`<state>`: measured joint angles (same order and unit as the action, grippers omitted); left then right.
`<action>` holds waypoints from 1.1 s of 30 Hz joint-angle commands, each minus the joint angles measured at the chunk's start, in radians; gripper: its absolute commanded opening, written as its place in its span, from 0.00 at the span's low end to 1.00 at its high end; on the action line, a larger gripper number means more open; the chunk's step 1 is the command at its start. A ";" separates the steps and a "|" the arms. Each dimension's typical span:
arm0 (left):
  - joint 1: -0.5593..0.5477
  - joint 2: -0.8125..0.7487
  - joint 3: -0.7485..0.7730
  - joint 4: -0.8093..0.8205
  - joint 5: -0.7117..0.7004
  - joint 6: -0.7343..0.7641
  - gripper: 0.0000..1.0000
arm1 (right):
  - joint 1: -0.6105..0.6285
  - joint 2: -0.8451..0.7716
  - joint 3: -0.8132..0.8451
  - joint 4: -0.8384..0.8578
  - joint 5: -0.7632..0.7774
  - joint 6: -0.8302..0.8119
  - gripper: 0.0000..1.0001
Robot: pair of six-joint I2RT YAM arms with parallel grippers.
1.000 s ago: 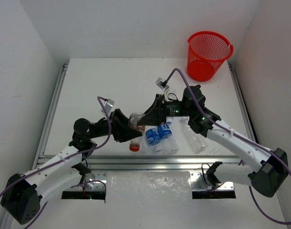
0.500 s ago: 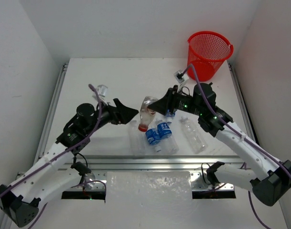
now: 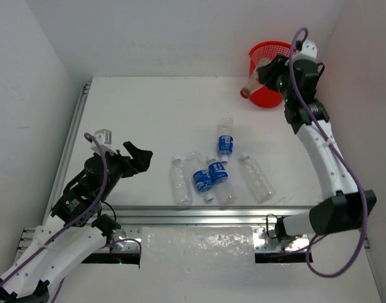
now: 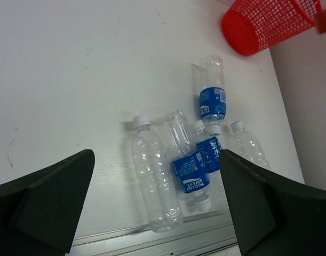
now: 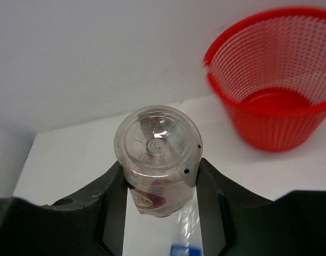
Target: Put the plastic bottles in the bin
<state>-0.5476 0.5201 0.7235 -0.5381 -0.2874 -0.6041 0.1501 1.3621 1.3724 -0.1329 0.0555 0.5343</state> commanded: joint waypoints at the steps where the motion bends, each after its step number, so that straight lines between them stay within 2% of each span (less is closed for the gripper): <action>1: 0.003 -0.044 -0.024 0.029 0.002 0.026 1.00 | -0.069 0.110 0.174 0.088 0.142 -0.053 0.00; 3: 0.003 -0.039 -0.022 0.021 0.008 0.026 1.00 | -0.106 0.205 0.250 0.102 0.165 -0.068 0.00; 5: 0.002 -0.020 -0.029 0.018 0.016 0.023 1.00 | -0.116 0.312 0.400 0.140 0.207 -0.176 0.00; 8: -0.002 -0.003 -0.030 0.006 -0.002 0.004 1.00 | -0.119 0.440 0.535 0.197 0.218 -0.282 0.00; 12: -0.002 -0.002 -0.027 0.012 -0.018 0.007 1.00 | -0.119 0.667 0.819 0.179 0.240 -0.463 0.00; 14: -0.002 0.011 -0.022 0.017 -0.013 0.009 1.00 | -0.122 0.735 0.829 0.196 0.247 -0.484 0.16; 15: 0.000 0.030 -0.019 0.018 -0.013 0.009 1.00 | -0.124 0.736 0.802 0.206 0.254 -0.479 0.33; 16: 0.000 0.043 -0.018 0.018 -0.013 -0.002 1.00 | -0.124 0.741 0.797 0.208 0.259 -0.471 0.81; 17: -0.002 0.055 -0.018 0.023 -0.009 -0.009 1.00 | -0.124 0.744 0.798 0.204 0.259 -0.467 0.94; 18: -0.002 0.081 -0.022 0.032 -0.003 -0.029 1.00 | -0.124 0.749 0.823 0.191 0.250 -0.459 0.99; 22: -0.006 0.171 -0.047 0.076 0.033 -0.126 1.00 | -0.123 0.700 0.896 0.058 0.212 -0.399 0.99; 24: -0.034 0.234 -0.061 0.113 0.054 -0.189 1.00 | -0.113 0.629 0.840 -0.020 0.195 -0.355 0.99; 27: -0.102 0.302 -0.096 0.197 0.074 -0.285 1.00 | -0.081 0.441 0.673 -0.158 0.135 -0.255 0.99; 28: -0.126 0.335 -0.101 0.214 0.068 -0.304 1.00 | -0.064 0.330 0.552 -0.180 0.121 -0.249 0.99; 30: -0.210 0.377 -0.081 0.214 -0.002 -0.356 1.00 | 0.012 0.217 0.417 -0.212 0.124 -0.249 0.99; 31: -0.231 0.423 -0.056 0.199 -0.024 -0.371 0.99 | 0.069 0.107 0.281 -0.218 0.125 -0.243 0.99; 33: -0.293 0.466 -0.030 0.175 -0.074 -0.393 1.00 | 0.113 0.005 0.156 -0.224 0.119 -0.223 0.99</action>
<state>-0.7719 0.9504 0.6334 -0.4072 -0.2848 -0.9047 0.1787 1.5131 1.6627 -0.3103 0.2173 0.2607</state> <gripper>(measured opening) 0.995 0.986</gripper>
